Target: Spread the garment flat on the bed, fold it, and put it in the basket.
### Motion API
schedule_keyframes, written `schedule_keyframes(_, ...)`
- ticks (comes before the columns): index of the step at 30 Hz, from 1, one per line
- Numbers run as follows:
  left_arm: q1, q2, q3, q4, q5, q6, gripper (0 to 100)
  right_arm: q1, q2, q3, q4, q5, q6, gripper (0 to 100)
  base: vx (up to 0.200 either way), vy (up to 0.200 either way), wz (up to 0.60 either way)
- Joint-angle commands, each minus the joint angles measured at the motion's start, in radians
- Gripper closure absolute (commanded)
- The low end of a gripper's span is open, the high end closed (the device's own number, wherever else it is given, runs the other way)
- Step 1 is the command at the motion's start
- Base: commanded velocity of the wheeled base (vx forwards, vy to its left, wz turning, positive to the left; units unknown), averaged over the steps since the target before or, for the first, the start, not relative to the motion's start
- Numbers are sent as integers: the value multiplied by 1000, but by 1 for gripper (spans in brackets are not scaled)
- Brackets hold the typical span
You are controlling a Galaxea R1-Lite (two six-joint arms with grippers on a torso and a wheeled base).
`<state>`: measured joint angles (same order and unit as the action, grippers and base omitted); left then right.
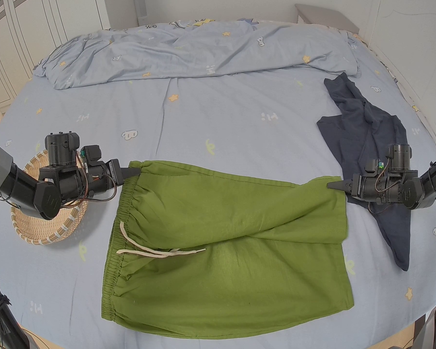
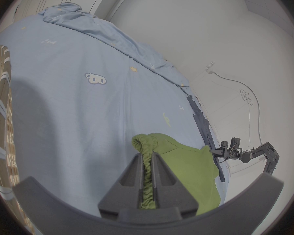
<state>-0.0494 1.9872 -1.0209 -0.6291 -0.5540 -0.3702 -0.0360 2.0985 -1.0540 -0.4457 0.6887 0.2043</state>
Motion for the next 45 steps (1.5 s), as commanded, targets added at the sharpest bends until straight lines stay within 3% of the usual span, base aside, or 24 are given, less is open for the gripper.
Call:
schedule_keyframes(1,2,2,-2,-1,0,-1,100,-5,-5,-1,-7,2,0,100,0,0,0)
schedule_keyframes(11,3,4,-2,-1,0,-1,100,-25,-11,2,-18,23,3,100,0,0,0)
schedule_keyframes(19,28,2,-16,-1,2,-1,100,16,-103,-12,-1,3,7,100,0,0,0)
schedule_keyframes(21,32,2,-16,-1,2,-1,100,22,-112,-40,16,-3,9,100,0,0,0)
schedule_keyframes(24,43,-1,-19,-1,3,2,100,54,-118,-162,171,-25,6,100,0,0,0)
schedule_keyframes(27,52,-5,-22,-1,2,2,100,85,-118,-244,277,-77,-5,100,0,0,0)
schedule_keyframes(28,62,-8,-25,-1,2,2,100,116,-115,-302,331,-161,-20,100,0,0,0)
schedule_keyframes(29,63,-8,-27,-1,2,2,100,123,-114,-319,340,-192,-25,100,0,0,0)
schedule_keyframes(31,71,-8,-31,-3,2,2,100,157,-103,-373,355,-322,-36,100,0,0,0)
schedule_keyframes(33,77,-8,-31,-11,3,5,100,179,-84,-414,357,-397,-39,100,0,0,0)
schedule_keyframes(45,108,4,-50,-47,5,4,100,209,-6,-592,412,-422,-39,100,0,0,0)
